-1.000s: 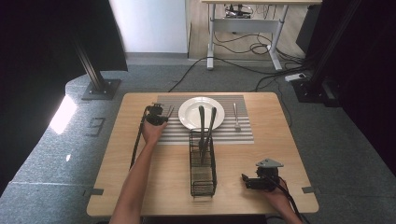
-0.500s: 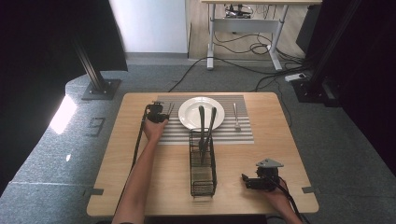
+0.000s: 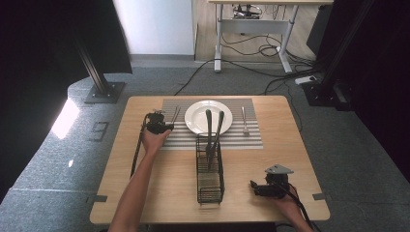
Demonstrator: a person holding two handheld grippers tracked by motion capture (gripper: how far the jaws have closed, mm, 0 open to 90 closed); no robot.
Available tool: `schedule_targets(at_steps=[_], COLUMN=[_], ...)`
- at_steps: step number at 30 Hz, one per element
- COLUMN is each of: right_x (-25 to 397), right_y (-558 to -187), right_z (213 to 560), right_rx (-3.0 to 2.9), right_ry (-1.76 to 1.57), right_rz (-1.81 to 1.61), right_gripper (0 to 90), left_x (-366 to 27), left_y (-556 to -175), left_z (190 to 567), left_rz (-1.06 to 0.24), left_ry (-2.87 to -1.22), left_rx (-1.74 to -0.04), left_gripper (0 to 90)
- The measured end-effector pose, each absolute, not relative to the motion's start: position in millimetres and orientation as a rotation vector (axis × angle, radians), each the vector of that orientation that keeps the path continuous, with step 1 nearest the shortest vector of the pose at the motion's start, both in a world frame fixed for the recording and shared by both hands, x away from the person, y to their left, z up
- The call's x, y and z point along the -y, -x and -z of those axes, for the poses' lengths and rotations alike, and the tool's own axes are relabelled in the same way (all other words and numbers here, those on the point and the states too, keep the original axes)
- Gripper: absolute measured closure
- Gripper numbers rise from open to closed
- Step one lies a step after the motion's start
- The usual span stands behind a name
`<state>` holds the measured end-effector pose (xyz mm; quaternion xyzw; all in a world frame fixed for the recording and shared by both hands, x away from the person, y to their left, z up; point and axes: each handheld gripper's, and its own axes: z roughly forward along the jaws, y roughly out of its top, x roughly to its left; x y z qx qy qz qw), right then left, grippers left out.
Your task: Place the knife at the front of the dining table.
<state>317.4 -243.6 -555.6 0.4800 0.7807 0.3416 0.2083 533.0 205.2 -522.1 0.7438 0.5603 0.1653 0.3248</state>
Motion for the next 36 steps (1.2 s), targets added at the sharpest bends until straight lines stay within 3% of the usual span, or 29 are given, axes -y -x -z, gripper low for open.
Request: schedule_targets(at_steps=[15, 36], right_x=[243, 243], right_y=[-318, -318], right_z=[556, 556], right_rx=[-2.176, -2.183], right_ry=[-1.334, -1.330], right_rz=[-0.953, -0.956], right_gripper=[9.0, 8.6], left_x=[-200, -199], left_y=[-517, -513], left_z=[532, 534], left_rz=[-0.389, -0.362], left_ry=[-2.015, -1.972], left_rx=[-1.446, -1.440], left_gripper=[51.6, 53.6])
